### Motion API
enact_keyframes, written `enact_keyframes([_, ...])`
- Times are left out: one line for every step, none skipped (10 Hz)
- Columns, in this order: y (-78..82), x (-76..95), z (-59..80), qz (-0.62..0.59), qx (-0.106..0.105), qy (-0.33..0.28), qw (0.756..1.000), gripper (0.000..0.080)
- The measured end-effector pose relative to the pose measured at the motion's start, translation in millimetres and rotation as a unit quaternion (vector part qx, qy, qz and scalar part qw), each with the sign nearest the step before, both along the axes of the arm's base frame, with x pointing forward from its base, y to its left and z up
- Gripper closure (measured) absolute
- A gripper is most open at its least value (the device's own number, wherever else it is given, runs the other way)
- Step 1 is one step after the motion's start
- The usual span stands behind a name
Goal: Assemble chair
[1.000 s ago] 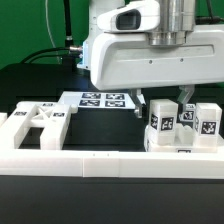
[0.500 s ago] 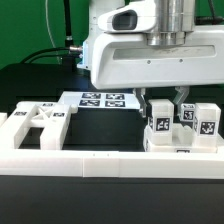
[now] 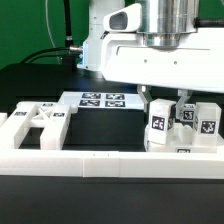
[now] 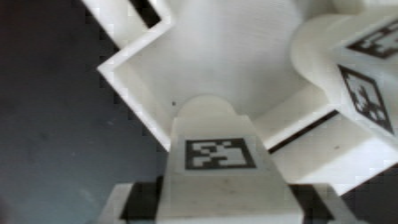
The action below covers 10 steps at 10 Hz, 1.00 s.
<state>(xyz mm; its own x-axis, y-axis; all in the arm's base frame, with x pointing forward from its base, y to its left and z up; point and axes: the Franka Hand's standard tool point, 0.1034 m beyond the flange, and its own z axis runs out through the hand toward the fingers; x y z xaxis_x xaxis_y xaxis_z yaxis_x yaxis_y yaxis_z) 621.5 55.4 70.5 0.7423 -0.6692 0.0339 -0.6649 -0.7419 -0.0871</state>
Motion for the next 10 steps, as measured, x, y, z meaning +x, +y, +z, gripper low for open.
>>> enact_keyframes([-0.1,0.3,-0.1,-0.062,0.007,0.002,0.998,0.0512])
enact_keyframes([-0.3,0.6,0.1,-0.123,0.014,0.004,0.992,0.0512])
enact_keyframes([-1.2,0.9,0.4,-0.171,0.024,0.007,0.985,0.0512])
enact_keyframes([-1.4,0.9,0.3,-0.197,0.028,0.008,0.98,0.0512])
enact_keyframes([-1.4,0.7,-0.3,-0.209,0.029,0.009,0.978,0.0512])
enact_keyframes([-1.0,0.5,-0.7,-0.208,0.029,0.009,0.978,0.0399])
enact_keyframes([-1.8,0.3,-0.9,-0.184,0.026,0.009,0.983,0.0399])
enact_keyframes([-3.7,0.2,-1.4,-0.145,0.021,0.008,0.989,0.026])
enact_keyframes([-3.5,0.0,-1.9,-0.103,0.017,0.006,0.995,0.0173])
enact_keyframes([-1.1,1.2,-0.6,-0.038,0.006,0.004,0.999,0.0157])
